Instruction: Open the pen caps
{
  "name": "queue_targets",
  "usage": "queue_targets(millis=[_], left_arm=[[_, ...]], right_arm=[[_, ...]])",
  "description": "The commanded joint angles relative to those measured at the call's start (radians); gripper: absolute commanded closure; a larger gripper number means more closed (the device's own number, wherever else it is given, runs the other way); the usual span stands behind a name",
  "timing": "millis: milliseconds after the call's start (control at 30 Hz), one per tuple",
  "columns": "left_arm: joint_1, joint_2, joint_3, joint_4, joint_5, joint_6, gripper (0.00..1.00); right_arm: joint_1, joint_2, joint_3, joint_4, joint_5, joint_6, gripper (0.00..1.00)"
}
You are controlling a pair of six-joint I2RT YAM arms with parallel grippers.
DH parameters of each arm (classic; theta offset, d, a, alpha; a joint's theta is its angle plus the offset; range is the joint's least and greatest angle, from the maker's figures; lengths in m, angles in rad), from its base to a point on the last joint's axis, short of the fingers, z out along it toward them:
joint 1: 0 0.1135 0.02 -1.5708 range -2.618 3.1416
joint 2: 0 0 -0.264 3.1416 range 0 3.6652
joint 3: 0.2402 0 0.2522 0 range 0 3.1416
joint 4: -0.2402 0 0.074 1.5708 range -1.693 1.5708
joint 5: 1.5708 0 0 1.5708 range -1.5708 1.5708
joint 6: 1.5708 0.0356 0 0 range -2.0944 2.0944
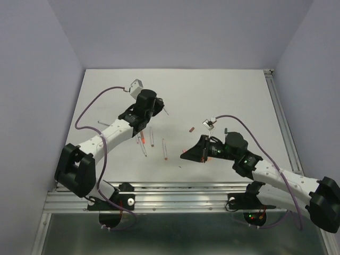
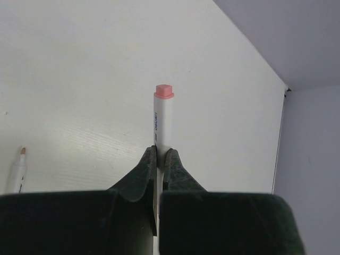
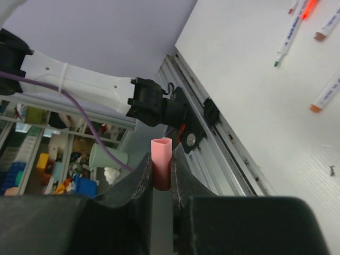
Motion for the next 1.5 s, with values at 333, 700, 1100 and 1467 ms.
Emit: queue_targets(millis=[333,700,1100,1467], left_arm=[[0.021,-0.157,-0.133,-0.316,0.007,0.184,1.00],[0.022,-0.075,-0.224,-0.312,0.040,0.216,1.00],[0.021,-0.010,-0.207,-0.329,0.063,0.235,0.53],[0.016,-0.247,-0.163,-0.329,0.128,0.282,0.11]], right_arm=[[-0.052,0.146,0.218,-0.746,0.757,-0.229,0.97],[-0.068,0.350,0.239,-0.720,0.825,-0.252,0.89],[-0.068,0.330,0.250,-0.739,0.825,-0.233,0.58],[-0.068,0.097,0.329,-0.825,0.792,-0.225,0.37]])
